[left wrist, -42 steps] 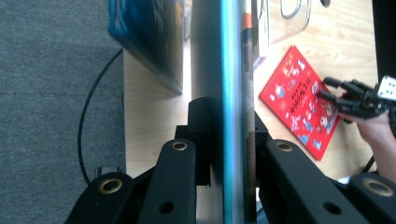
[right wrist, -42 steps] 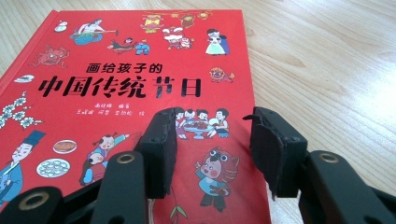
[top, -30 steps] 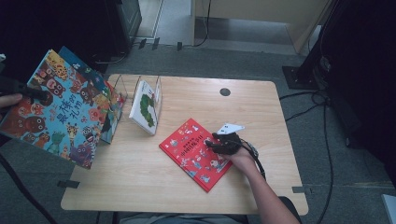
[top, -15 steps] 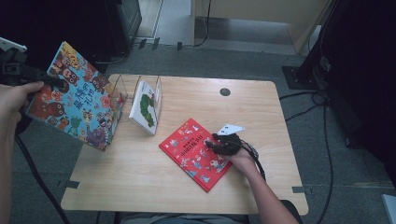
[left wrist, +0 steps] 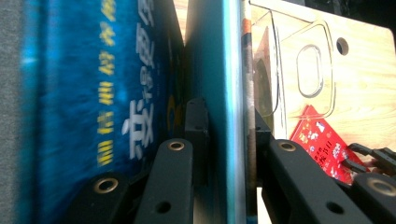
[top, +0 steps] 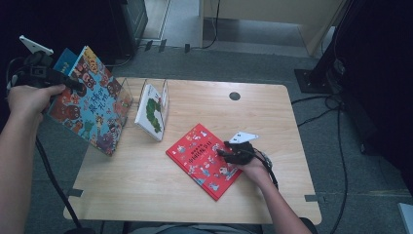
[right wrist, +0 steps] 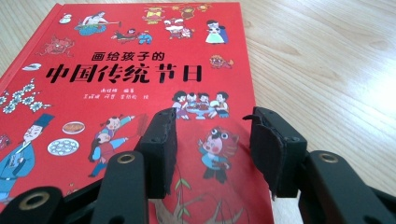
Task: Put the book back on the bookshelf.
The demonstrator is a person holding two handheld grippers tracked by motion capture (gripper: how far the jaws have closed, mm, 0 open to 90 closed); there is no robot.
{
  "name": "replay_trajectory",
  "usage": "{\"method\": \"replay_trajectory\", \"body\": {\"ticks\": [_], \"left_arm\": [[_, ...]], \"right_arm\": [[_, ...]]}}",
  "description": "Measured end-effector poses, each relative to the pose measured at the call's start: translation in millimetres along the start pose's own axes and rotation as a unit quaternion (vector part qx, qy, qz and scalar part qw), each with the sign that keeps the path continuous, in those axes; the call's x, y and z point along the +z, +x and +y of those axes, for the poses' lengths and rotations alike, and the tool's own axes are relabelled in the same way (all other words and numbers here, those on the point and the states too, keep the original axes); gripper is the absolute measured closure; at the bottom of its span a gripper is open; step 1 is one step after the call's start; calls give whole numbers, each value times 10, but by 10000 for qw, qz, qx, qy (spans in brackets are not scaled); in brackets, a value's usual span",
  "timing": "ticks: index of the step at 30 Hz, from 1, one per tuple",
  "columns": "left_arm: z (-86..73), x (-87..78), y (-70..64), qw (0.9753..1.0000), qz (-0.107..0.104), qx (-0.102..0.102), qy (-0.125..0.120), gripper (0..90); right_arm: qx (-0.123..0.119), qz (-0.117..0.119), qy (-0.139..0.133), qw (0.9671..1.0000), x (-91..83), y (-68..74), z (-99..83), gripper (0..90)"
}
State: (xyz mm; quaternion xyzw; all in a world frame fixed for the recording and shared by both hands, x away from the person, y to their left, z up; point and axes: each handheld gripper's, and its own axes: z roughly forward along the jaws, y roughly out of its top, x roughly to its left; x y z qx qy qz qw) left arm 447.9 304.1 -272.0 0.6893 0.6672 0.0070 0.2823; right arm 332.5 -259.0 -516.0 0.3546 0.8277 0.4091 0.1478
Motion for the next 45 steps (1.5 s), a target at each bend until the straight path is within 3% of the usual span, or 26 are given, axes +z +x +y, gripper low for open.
{"method": "replay_trajectory", "body": {"ticks": [5, 9, 12, 15, 18, 23, 30, 36, 42, 45], "left_arm": [[8, -2, 17, 9999, 137, 1, -21, 786], [28, -108, 0, 9997, -30, -30, -254, 745], [49, -205, -41, 9996, 193, 66, -187, 691], [30, -327, -17, 9989, 331, 27, -322, 639], [-17, -498, 24, 9979, -7, -83, -649, 651], [-118, -568, -92, 9978, -89, 127, -651, 636], [-285, -437, -328, 9975, -209, 429, -513, 626], [-488, -283, -456, 9962, -342, 489, -632, 634], [-697, -60, -562, 9959, -458, 569, -543, 647], [-805, 52, -634, 9956, -402, 690, -497, 653]], "right_arm": [[95, -10, -72, 9999, -46, -16, -51, 513], [140, 16, -73, 9999, -71, -35, -69, 515], [166, -4, -75, 9998, -78, -46, -72, 515], [203, 2, -57, 9998, -88, -47, -75, 515], [182, -13, -27, 9998, -102, -65, -78, 515], [247, -14, 29, 9997, -123, -81, -79, 521], [231, -10, -138, 9996, -142, -101, -60, 532], [235, 31, -105, 9997, -129, -131, -15, 545], [258, 67, -183, 9995, -109, -180, 34, 569], [277, 77, -206, 9994, -105, -211, 52, 581]]}}
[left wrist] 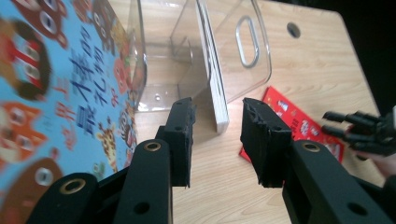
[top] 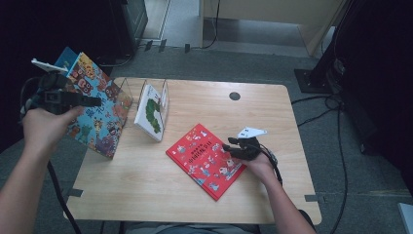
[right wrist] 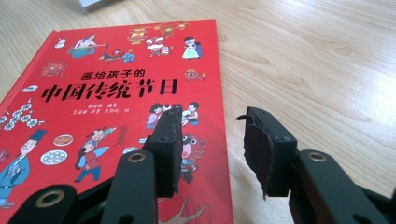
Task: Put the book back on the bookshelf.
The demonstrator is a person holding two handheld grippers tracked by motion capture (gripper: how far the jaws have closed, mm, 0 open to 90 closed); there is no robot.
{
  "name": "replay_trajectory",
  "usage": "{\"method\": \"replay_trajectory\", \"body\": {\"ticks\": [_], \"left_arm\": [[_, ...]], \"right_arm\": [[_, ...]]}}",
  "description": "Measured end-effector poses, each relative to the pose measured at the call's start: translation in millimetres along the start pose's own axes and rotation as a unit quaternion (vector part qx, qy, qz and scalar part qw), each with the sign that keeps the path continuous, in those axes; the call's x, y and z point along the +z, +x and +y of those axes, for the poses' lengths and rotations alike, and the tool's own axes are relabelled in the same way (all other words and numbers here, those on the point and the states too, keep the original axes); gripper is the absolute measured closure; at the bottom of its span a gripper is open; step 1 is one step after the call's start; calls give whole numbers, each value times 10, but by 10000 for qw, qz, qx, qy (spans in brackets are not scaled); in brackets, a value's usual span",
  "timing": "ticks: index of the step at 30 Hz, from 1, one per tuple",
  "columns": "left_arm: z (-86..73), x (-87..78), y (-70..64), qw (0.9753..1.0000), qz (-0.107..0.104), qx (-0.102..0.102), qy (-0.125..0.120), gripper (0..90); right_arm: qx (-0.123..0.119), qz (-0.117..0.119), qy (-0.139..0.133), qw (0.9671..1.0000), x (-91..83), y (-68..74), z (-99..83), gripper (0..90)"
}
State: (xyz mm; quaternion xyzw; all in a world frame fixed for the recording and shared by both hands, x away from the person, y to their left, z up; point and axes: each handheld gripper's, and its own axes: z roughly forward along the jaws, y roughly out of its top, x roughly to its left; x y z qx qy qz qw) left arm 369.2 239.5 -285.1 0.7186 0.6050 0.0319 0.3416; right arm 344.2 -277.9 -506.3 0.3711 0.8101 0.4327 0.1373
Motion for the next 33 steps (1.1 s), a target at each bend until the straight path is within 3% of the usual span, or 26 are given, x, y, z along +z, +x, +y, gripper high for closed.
{"method": "replay_trajectory", "body": {"ticks": [8, 10, 12, 16, 19, 26, 33], "left_arm": [[-309, 257, -145, 9997, -134, 154, 103, 735], [-383, 325, -158, 9994, -285, 101, 147, 753], [-450, 388, -188, 9995, -222, 176, 162, 764], [-568, 529, -231, 9991, -373, 149, 167, 795], [-657, 657, -279, 9989, -341, 240, 199, 820], [-843, 926, -333, 9980, -505, 297, 223, 898], [-1044, 1199, -360, 9970, -656, 262, 308, 900]], "right_arm": [[48, 72, -59, 9999, 28, -49, 51, 608], [22, 89, -29, 10000, 38, -56, 57, 609], [25, 95, -22, 9999, 39, -59, 58, 614], [45, 102, -9, 9999, 36, -63, 54, 630], [57, 99, 39, 9999, 33, -61, 45, 645], [-14, 59, 102, 9999, 37, -43, 29, 725], [-39, 28, 190, 9998, 50, -59, 14, 831]]}}
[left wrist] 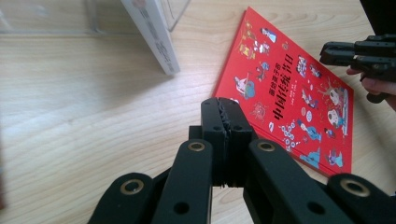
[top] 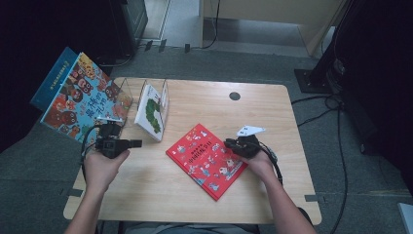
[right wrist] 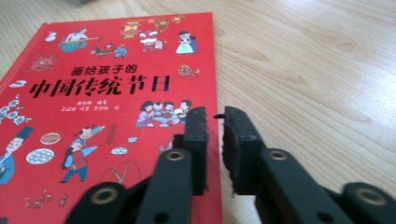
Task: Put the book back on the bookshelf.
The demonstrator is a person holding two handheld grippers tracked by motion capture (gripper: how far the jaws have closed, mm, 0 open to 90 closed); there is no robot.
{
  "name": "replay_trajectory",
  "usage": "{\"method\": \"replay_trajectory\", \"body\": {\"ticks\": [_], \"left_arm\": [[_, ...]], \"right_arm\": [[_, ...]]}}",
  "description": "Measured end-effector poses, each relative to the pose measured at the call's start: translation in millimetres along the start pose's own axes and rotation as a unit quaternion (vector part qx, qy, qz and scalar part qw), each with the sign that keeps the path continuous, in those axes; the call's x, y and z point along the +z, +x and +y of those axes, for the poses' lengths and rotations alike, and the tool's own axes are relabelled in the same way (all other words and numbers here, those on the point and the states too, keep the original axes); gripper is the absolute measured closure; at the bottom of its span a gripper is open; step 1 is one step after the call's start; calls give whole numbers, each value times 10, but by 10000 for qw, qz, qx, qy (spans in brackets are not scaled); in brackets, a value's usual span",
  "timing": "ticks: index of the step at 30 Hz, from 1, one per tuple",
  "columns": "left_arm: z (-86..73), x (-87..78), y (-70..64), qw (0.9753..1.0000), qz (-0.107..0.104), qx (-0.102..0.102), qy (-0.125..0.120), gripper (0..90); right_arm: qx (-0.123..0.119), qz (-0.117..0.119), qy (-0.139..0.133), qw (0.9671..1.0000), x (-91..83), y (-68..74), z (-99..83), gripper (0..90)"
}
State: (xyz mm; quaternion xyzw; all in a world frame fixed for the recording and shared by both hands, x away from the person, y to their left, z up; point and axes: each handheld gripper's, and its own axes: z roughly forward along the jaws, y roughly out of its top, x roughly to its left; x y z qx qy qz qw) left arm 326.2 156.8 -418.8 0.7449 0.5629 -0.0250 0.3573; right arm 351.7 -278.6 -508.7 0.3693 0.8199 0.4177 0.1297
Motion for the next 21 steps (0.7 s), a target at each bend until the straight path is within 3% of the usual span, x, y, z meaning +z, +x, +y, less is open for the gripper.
{"method": "replay_trajectory", "body": {"ticks": [3, 6, 12, 18, 21], "left_arm": [[-73, 161, -23, 9999, -54, 18, 108, 900], [-128, 306, -82, 9997, 59, 107, 206, 900], [-248, 533, -168, 9992, 93, 330, 219, 900], [-309, 648, -200, 9992, 72, 394, 85, 900], [-344, 700, -218, 9991, 6, 392, 139, 900]], "right_arm": [[-6, -14, 41, 10000, 0, -22, -15, 874], [31, -38, 70, 10000, -3, -38, -30, 885], [21, -79, 154, 9998, -12, -65, -62, 888], [13, -131, 152, 9998, -18, -69, -91, 887], [16, -138, 157, 9998, -20, -72, -104, 888]]}}
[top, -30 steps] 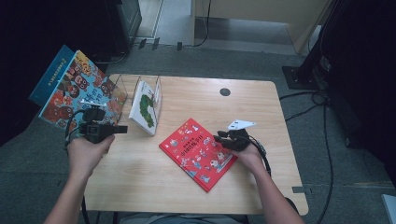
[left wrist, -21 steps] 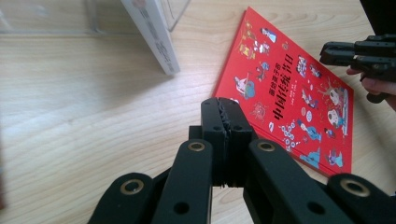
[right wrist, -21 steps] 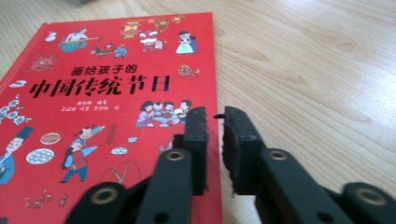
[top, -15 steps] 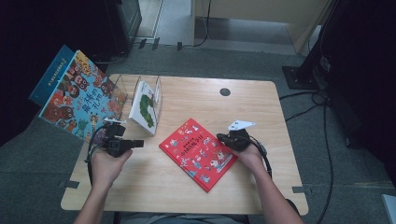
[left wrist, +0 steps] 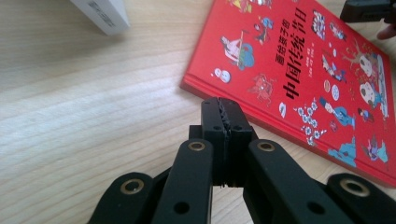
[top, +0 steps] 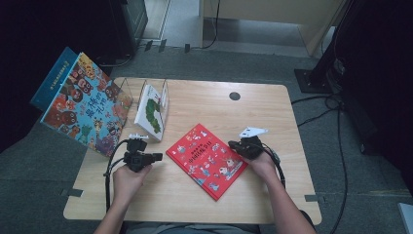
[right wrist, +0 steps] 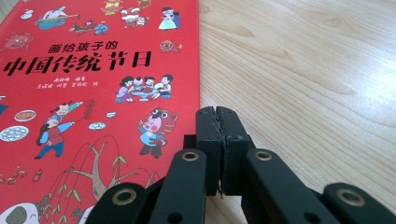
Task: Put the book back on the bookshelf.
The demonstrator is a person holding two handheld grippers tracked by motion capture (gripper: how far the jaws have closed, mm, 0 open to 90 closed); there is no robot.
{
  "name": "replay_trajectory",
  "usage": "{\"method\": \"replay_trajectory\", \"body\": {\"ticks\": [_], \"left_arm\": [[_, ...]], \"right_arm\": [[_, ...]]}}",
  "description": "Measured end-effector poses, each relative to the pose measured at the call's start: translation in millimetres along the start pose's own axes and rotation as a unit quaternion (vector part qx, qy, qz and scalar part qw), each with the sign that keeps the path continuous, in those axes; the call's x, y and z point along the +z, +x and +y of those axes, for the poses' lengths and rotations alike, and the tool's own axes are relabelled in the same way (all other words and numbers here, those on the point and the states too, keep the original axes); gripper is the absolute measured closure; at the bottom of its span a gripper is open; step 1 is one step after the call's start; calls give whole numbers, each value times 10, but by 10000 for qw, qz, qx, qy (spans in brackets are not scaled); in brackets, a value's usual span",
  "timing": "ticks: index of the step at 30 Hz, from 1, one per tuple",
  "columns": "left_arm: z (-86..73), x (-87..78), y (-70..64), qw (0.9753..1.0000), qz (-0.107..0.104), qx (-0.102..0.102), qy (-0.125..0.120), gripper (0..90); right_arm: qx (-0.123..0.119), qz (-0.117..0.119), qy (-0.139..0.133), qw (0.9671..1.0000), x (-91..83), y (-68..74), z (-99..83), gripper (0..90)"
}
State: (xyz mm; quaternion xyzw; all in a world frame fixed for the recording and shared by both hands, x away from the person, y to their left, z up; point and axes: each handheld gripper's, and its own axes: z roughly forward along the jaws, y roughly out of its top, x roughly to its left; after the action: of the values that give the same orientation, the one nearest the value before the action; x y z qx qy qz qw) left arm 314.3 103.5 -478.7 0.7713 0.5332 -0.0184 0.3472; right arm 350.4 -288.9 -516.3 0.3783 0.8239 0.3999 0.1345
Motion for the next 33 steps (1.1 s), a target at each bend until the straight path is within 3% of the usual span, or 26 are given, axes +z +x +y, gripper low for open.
{"method": "replay_trajectory", "body": {"ticks": [4, 10, 18, 33], "left_arm": [[-43, 103, -29, 9999, -100, -43, 75, 900], [-72, 247, -132, 9998, -114, 39, 141, 900], [-74, 385, -171, 9998, -127, 15, 152, 900], [97, 496, -173, 9999, -113, 17, 79, 877]], "right_arm": [[21, -24, 3, 10000, 0, -2, -13, 888], [16, -51, 25, 10000, -8, 0, -28, 888], [0, -112, 73, 9999, -6, 5, -58, 888], [101, -332, 48, 9994, -123, 73, -189, 900]]}}
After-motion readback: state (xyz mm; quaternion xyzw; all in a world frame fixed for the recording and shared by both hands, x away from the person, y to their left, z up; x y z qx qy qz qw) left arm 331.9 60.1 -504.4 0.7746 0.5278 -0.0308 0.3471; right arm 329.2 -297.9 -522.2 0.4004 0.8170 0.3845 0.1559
